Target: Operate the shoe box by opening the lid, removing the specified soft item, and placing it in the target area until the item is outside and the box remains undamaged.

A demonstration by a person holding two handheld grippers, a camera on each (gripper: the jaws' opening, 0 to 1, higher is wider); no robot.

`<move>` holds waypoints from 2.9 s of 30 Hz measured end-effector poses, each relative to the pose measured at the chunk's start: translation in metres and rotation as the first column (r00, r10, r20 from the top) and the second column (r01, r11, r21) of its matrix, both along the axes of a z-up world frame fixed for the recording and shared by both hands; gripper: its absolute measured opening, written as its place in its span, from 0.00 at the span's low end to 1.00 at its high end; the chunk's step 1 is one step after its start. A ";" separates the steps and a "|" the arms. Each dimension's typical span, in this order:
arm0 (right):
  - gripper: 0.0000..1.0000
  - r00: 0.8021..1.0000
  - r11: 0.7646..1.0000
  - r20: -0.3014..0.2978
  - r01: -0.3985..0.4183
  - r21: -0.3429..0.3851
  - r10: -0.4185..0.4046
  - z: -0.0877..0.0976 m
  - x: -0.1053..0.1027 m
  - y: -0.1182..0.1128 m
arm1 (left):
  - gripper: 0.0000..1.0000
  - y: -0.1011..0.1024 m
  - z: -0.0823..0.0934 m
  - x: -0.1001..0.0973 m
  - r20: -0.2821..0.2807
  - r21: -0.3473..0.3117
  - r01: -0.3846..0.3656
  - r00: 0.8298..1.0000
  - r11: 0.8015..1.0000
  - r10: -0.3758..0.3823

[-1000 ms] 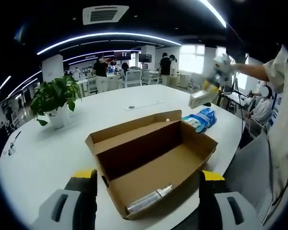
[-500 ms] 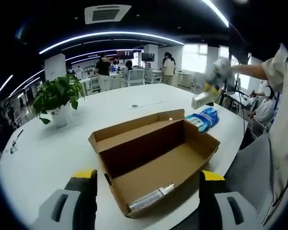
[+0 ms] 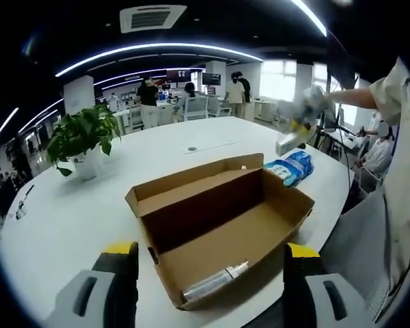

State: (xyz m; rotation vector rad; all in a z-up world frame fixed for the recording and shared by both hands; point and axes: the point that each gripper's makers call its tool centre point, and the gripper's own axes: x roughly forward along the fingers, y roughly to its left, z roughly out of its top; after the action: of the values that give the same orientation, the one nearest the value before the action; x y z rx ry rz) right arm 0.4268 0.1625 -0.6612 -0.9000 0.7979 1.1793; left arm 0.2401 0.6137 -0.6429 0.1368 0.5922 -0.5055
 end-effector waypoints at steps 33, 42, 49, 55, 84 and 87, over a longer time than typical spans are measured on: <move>0.15 0.994 0.957 -0.040 -0.107 -0.268 0.100 -0.062 0.004 -0.042 | 0.89 0.006 -0.004 0.000 -0.014 0.029 -0.011 1.000 1.000 0.012; 0.15 0.993 0.944 -0.042 -0.114 -0.308 0.106 -0.072 0.010 -0.052 | 0.89 0.007 -0.002 -0.002 -0.012 0.034 -0.014 1.000 0.999 0.015; 0.16 0.994 0.941 -0.028 -0.108 -0.319 0.105 -0.076 0.018 -0.056 | 0.89 0.006 -0.003 -0.003 -0.012 0.034 -0.014 1.000 0.999 0.015; 0.16 0.994 0.938 0.000 -0.099 -0.332 0.105 -0.080 0.027 -0.058 | 0.89 0.004 -0.003 -0.002 -0.010 0.034 -0.011 1.000 0.999 0.012; 0.49 0.972 0.972 0.108 0.220 -0.082 -0.211 -0.033 0.023 -0.038 | 0.76 0.004 -0.016 0.012 -0.114 0.095 0.186 0.978 0.978 -0.175; 0.55 0.960 0.963 0.084 0.269 -0.022 -0.267 -0.024 0.014 -0.032 | 0.68 0.005 -0.018 0.015 -0.131 0.127 0.228 0.969 0.965 -0.211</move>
State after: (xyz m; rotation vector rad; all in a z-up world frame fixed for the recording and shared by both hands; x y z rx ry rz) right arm 0.4404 0.1302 -0.6854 -0.8315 0.8467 0.8896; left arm 0.2552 0.6182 -0.6606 0.3120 0.7320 -0.6905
